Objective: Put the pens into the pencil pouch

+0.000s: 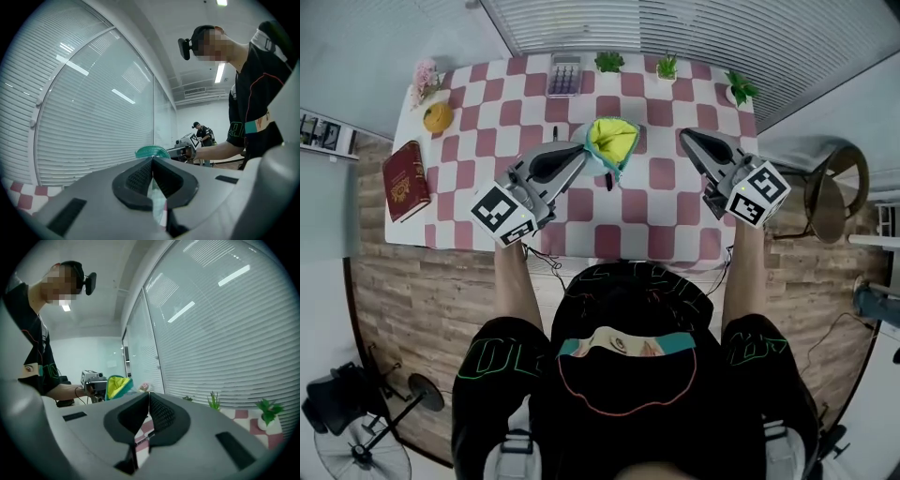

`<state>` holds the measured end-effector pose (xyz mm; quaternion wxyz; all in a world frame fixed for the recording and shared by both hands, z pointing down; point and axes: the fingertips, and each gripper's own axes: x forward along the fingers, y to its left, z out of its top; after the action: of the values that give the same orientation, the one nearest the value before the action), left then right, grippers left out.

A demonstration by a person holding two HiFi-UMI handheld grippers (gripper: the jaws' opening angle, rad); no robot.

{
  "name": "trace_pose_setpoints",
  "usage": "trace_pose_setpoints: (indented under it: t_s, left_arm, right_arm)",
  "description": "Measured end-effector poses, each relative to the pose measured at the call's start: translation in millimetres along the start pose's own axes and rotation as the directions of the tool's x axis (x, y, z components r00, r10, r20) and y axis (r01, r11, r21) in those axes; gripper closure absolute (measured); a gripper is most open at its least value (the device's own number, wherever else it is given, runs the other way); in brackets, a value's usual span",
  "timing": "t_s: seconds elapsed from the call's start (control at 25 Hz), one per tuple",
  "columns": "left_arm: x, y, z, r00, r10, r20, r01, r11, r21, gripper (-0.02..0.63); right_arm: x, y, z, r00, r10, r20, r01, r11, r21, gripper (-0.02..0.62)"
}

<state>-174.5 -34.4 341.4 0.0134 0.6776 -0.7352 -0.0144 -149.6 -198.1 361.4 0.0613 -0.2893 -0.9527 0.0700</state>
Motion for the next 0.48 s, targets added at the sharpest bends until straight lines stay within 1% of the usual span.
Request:
trace_pose_setpoints:
  t_s: [0.2,0.48]
  left_arm:
    - [-19.7,8.9,-6.8,0.998,0.058,0.010,-0.058,0.998,-0.027,0.606]
    - [-45.2,15.1,-22.0,0.993,0.118,-0.011,-0.118,0.991,-0.057,0.606]
  right_arm:
    - [13.8,-9.5,-20.9,0.993,-0.089,-0.082,0.088,0.996,-0.009,0.589]
    - [44.9,-15.4,-48.4,0.960,-0.188,-0.206,0.193,0.981,0.002,0.591]
